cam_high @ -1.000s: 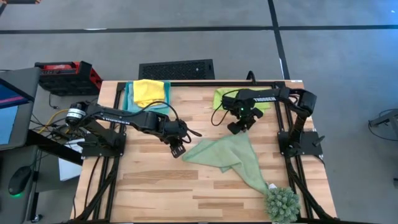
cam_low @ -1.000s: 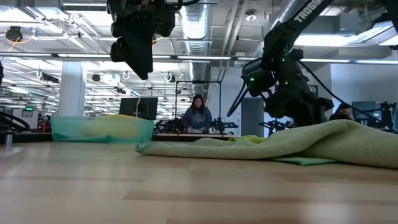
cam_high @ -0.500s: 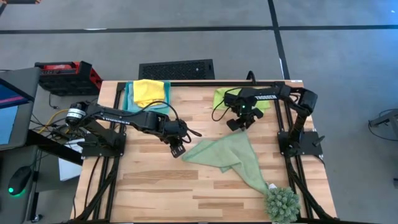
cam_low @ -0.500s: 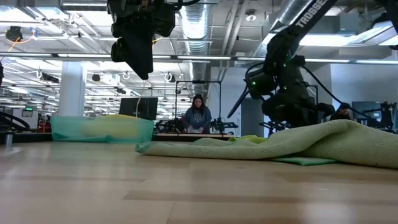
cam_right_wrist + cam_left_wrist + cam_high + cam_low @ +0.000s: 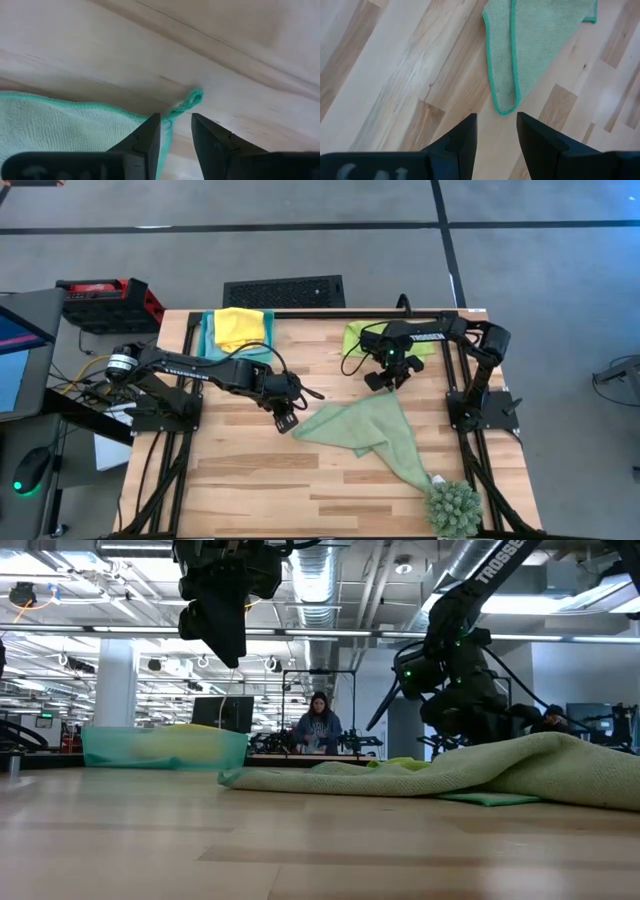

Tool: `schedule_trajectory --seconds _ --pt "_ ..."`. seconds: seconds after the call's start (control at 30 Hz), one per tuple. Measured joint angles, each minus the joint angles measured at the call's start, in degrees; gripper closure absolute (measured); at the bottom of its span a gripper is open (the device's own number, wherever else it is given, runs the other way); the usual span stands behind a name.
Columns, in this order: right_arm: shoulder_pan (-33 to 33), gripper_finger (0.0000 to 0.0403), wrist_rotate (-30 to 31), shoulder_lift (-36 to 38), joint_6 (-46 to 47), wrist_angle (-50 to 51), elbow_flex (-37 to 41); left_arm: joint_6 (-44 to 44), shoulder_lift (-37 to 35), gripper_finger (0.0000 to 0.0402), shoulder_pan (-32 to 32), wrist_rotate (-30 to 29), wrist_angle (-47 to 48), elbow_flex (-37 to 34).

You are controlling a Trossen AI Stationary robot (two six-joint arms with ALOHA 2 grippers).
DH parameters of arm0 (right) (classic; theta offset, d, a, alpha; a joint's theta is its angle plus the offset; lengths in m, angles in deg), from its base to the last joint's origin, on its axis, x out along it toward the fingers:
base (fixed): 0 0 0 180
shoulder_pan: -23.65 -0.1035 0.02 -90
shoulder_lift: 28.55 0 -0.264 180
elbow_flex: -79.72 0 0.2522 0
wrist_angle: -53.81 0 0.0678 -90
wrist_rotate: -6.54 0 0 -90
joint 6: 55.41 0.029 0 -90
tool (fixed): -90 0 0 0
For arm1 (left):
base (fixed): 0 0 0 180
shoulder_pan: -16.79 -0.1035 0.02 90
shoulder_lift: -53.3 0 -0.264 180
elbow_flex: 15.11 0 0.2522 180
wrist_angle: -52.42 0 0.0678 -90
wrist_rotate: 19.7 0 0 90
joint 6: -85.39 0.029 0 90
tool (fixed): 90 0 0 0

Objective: Fold microfiber towels
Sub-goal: Fold the green microfiber towel

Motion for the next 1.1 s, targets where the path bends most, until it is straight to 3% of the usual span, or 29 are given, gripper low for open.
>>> schedule_trajectory --seconds 0.6,1.1 --pt "-0.5 0.0269 -1.1 0.2 2.8 -4.4 4.8 0.3 0.0 0.0271 0.0 -0.1 0.0 0.0" --pt "-0.6 0.0285 0.4 1.8 -1.9 -8.0 5.0 1.0 0.0 0.0271 0.0 -0.2 0.0 0.0"
